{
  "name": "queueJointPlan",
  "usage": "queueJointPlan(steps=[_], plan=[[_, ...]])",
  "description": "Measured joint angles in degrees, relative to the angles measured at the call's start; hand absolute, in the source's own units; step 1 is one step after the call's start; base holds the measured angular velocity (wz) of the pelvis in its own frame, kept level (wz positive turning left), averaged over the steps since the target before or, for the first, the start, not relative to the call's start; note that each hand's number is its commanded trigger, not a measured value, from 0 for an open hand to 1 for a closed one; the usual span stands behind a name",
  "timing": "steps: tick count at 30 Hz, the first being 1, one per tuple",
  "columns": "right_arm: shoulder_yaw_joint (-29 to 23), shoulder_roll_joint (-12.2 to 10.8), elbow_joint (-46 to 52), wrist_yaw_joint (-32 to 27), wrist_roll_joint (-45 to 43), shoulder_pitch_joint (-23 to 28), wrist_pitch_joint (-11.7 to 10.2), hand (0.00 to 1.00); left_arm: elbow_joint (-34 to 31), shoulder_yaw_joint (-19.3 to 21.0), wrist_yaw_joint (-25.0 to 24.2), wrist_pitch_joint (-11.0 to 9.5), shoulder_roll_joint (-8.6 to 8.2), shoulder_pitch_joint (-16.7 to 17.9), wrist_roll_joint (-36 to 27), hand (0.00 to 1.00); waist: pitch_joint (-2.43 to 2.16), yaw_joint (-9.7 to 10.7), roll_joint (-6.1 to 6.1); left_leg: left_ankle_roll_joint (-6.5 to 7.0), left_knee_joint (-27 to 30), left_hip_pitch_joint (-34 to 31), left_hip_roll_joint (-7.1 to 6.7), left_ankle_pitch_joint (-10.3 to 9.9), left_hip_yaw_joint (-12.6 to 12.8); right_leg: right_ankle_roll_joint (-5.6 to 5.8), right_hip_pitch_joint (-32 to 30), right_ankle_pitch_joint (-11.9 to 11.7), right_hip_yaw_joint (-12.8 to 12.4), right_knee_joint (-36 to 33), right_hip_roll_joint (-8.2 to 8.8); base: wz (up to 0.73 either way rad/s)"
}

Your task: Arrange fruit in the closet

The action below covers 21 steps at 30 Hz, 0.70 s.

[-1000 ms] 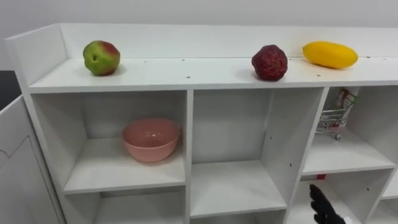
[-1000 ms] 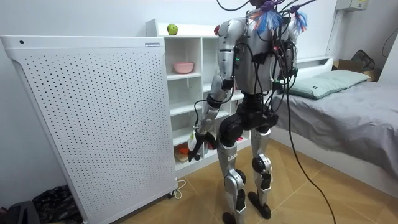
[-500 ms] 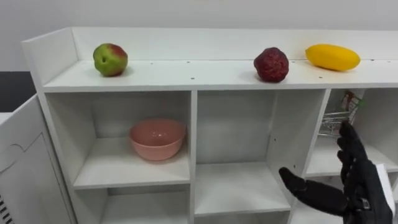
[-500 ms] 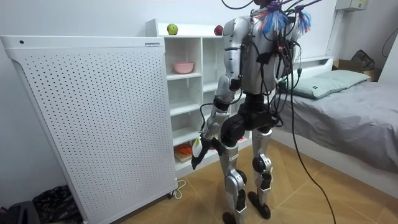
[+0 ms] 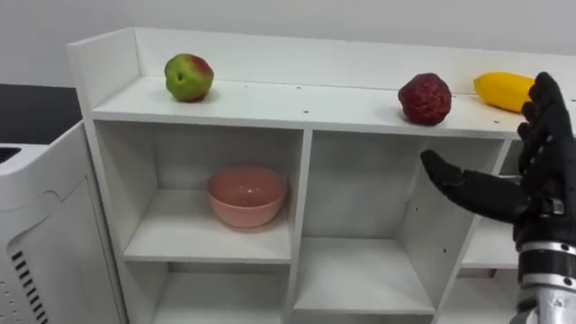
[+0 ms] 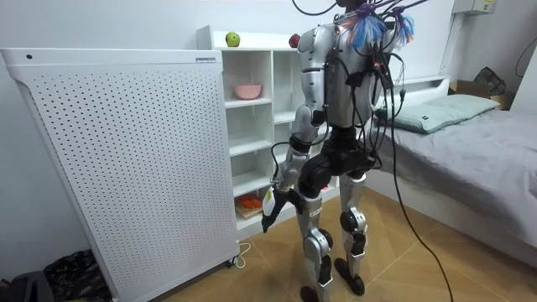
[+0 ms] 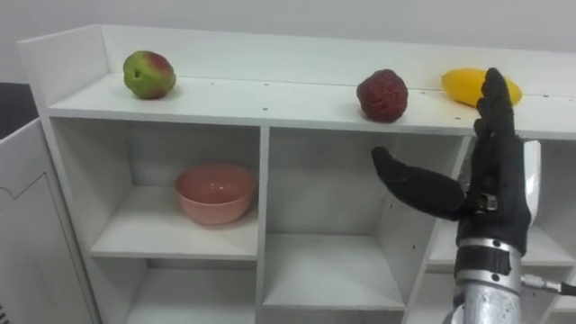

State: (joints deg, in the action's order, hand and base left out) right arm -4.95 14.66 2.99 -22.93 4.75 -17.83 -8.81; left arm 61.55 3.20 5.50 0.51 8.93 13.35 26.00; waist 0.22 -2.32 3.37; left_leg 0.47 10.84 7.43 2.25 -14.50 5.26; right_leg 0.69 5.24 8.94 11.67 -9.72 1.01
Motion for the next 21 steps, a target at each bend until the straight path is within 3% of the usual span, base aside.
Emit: queueJointPlan(steps=[8,15,18,21], plan=[[-0.92,2.81,-9.05,-1.95,4.20,-10.03,0.14,0.00,-2.55,-0.12,-0.11,1.25,0.05,-0.33,0.14,0.00,0.19,-1.40,-0.01,-0.07,0.89,-1.33,-0.05,0.03,-1.13,-0.01,-0.32,-0.01,1.14,-0.14,0.15,0.07],[-0.89,4.43,-11.52,-1.61,8.56,-11.35,0.22,0.00,-2.39,-0.14,-1.97,2.47,0.06,-0.68,0.64,0.00,0.01,-2.67,0.25,-0.12,0.91,-1.84,-0.10,0.10,-2.19,0.00,-0.35,0.00,2.66,-0.12,0.33,0.10],[-0.89,4.57,-14.92,-1.05,10.87,-14.04,2.28,0.00,-2.52,-0.13,-2.90,3.42,0.04,-1.23,0.67,0.00,0.02,-2.65,0.53,0.05,0.91,-1.99,-0.33,0.22,-2.31,0.01,-0.39,0.01,2.76,-0.05,0.58,0.00],[-0.91,5.53,-17.51,0.30,11.89,-15.83,2.95,0.00,-4.60,-0.03,-4.09,4.52,0.13,-1.50,0.67,0.00,-0.11,-2.49,0.72,0.25,1.04,-2.42,-0.60,0.38,-2.59,0.02,-0.61,0.01,3.12,-0.01,0.90,0.04]])
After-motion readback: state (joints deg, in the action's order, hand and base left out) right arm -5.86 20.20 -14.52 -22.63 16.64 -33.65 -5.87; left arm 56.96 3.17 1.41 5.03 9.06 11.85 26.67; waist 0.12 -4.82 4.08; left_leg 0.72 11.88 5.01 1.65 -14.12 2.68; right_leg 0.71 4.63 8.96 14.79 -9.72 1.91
